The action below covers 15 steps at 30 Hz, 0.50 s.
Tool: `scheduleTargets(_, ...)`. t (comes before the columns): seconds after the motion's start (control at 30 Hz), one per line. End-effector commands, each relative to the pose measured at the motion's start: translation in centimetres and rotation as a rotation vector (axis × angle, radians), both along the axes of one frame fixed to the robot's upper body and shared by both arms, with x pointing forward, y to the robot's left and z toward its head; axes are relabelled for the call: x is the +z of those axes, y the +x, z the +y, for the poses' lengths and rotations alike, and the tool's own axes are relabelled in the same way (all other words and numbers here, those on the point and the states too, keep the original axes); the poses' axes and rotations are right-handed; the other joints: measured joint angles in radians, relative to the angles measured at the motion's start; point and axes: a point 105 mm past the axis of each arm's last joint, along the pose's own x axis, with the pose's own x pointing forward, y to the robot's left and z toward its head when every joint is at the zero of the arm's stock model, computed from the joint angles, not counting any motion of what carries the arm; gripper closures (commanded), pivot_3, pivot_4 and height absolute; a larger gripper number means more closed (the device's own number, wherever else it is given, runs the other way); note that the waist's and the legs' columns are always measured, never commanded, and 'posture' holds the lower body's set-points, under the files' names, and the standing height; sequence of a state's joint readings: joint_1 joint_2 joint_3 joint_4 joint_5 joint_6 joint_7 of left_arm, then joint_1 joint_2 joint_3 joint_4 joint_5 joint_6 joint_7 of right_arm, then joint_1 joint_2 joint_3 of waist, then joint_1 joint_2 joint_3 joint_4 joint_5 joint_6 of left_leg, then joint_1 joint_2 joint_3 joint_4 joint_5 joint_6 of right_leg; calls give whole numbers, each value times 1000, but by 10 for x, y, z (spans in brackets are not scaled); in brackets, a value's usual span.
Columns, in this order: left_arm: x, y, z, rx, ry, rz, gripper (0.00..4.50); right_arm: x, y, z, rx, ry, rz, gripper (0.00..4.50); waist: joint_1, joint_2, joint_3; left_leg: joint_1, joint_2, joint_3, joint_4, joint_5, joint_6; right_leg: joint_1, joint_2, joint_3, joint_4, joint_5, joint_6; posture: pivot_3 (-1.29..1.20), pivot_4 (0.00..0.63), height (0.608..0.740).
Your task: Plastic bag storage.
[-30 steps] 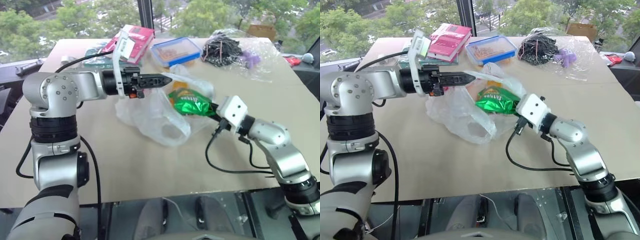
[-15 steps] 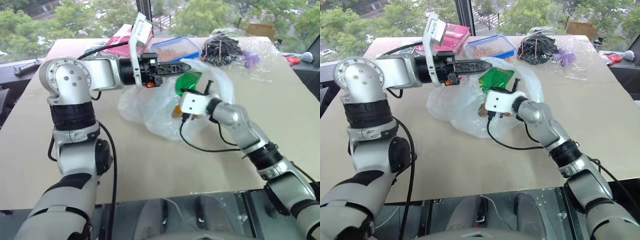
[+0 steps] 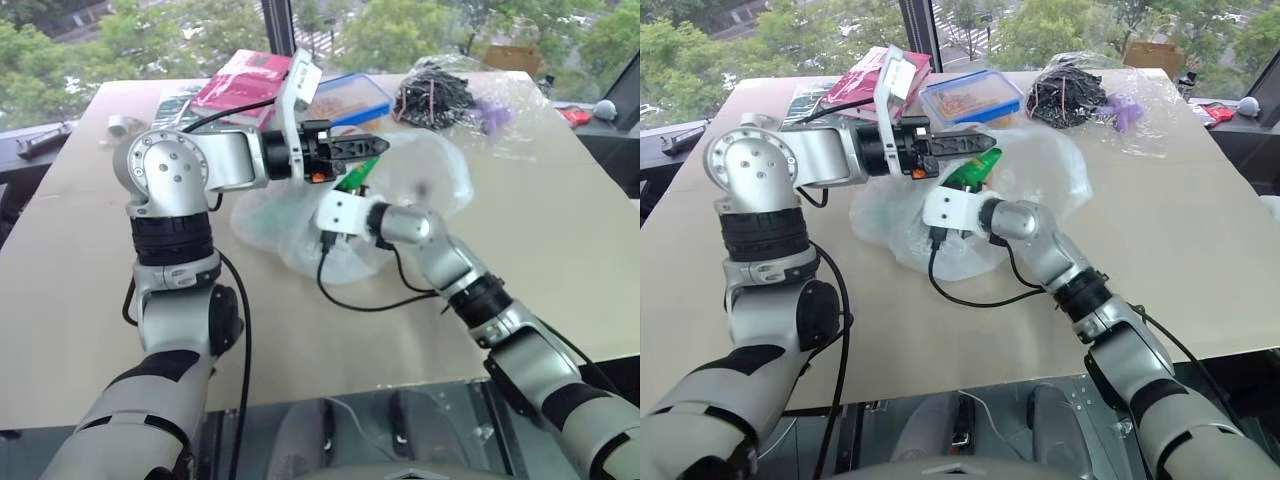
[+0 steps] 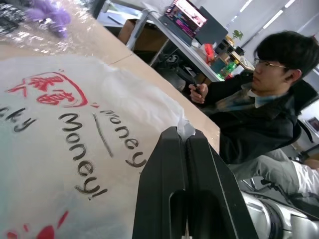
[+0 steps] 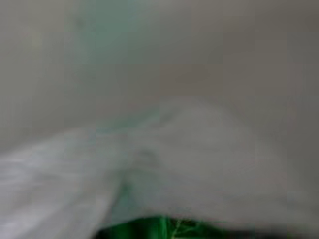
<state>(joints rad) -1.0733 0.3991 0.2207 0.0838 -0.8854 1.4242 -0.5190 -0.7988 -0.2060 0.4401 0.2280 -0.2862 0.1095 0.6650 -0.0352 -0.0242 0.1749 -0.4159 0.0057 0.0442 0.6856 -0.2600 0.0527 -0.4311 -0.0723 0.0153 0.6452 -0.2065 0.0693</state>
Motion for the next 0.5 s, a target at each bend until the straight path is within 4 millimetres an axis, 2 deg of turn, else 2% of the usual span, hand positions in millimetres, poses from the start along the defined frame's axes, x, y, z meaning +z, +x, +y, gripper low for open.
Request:
scheduleTargets(0.03,6,0,9,32,8,-74,4500,37,-13,-40,-73,130,36,1622,7,0,0,0,0,0,0,0,0,0,0,0,0,0,0,0,150,740)
scheduleTargets(0.23,5,0,14,40,-8,-150,4500,73,-55,-92,-183,277,126,1622,20,0,0,0,0,0,0,0,-1,-1,1,0,0,0,0,0,150,740)
scheduleTargets(0.33,2,-3,12,16,7,-178,4500,74,-67,-111,-254,323,195,856,23,0,0,0,0,0,-1,0,-1,0,0,0,0,0,0,0,150,740)
scheduleTargets(0.4,1,-3,14,10,1,-176,4500,72,-67,-121,-328,333,191,86,24,0,0,0,0,0,-1,0,0,0,0,0,0,0,0,0,150,740)
scheduleTargets(0.5,4,-11,17,-33,-5,-205,3663,65,-60,-138,-453,401,237,0,22,0,0,0,0,1,-1,0,0,0,0,0,0,0,0,0,150,740)
